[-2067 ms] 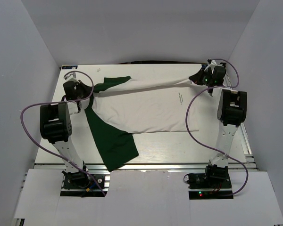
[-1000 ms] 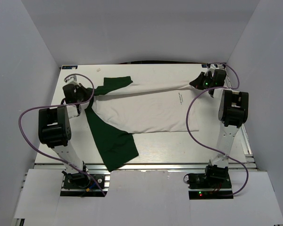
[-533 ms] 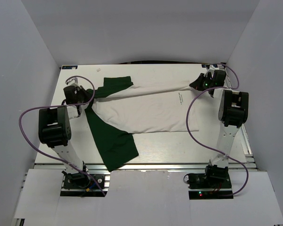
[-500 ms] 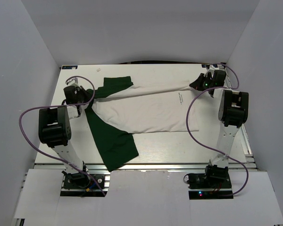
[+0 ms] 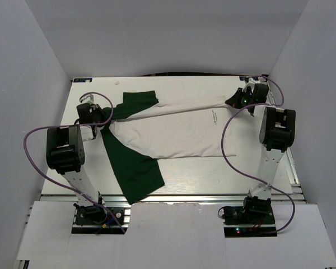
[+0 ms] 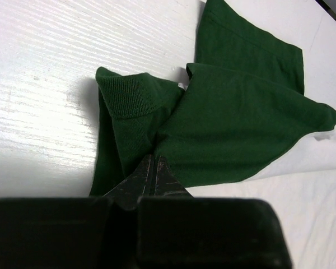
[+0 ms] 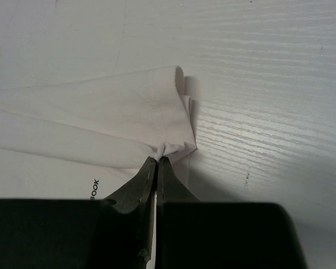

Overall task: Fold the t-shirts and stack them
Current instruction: Fold the tshirt

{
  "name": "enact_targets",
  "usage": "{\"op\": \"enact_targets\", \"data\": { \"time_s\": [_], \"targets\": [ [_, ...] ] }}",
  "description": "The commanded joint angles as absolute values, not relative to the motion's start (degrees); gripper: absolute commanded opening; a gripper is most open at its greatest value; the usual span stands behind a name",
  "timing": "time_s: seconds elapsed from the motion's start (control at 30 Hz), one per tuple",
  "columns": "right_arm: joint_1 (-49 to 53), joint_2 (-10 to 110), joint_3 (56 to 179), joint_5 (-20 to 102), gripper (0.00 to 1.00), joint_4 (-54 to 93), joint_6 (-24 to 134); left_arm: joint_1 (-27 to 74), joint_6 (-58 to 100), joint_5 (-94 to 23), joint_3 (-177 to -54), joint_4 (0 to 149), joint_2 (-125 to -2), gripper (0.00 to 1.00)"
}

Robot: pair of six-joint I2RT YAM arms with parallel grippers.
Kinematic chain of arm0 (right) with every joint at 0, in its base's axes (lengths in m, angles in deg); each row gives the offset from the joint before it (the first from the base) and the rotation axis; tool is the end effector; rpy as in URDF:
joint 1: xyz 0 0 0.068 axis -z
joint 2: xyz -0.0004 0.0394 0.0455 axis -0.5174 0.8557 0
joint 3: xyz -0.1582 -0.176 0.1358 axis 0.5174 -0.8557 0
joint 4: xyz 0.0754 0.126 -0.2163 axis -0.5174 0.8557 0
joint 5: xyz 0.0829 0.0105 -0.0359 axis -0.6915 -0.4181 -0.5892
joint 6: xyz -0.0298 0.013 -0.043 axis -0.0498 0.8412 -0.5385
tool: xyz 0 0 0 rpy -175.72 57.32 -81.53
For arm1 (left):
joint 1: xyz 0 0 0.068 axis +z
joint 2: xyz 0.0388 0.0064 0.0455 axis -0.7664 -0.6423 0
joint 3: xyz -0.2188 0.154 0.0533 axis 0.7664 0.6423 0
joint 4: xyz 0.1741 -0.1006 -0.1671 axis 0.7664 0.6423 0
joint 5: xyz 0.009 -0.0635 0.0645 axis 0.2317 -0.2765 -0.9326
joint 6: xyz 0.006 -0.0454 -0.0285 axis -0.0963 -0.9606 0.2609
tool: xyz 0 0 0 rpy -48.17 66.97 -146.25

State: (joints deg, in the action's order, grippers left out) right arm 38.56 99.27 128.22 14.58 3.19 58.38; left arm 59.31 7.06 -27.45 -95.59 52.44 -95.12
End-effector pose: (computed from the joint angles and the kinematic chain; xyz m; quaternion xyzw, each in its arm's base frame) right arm 0.4985 -0.0448 0.1398 -0.0228 0.8342 0.2592 0.4863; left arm 0.3761 0.0514 0.1453 -0.1905 0.8424 -0.1905 0.4666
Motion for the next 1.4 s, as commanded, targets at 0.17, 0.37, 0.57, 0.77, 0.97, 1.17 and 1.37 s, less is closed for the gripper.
{"op": "enact_targets", "data": {
  "time_s": [0.17,0.37,0.57,0.77,0.97,1.17,1.37],
  "targets": [
    [40.03,94.65,126.69,13.76,0.00,0.20,59.10,59.88,8.45,-29.02,-95.81,52.83,-94.09,0.00],
    [40.74,93.68,126.42,10.60,0.00,-3.85,62.62,59.97,8.72,-29.19,-96.16,53.01,-94.01,0.00],
    [40.91,92.54,125.63,9.27,0.00,-2.89,62.53,59.97,8.63,-29.19,-96.51,53.10,-94.18,0.00],
    [40.83,92.63,124.23,9.97,0.00,1.50,60.25,60.05,8.72,-29.46,-96.69,53.18,-94.18,0.00],
    [40.83,94.47,124.49,12.78,0.00,5.90,58.23,60.05,8.54,-29.46,-97.04,53.18,-94.36,0.00],
    [40.83,95.88,125.02,14.81,0.00,7.66,57.53,60.05,8.54,-29.28,-96.95,53.27,-94.09,0.00],
    [40.83,96.67,125.37,15.69,0.00,9.95,56.47,59.97,8.72,-29.28,-96.86,53.53,-93.66,0.00]
  ]
}}
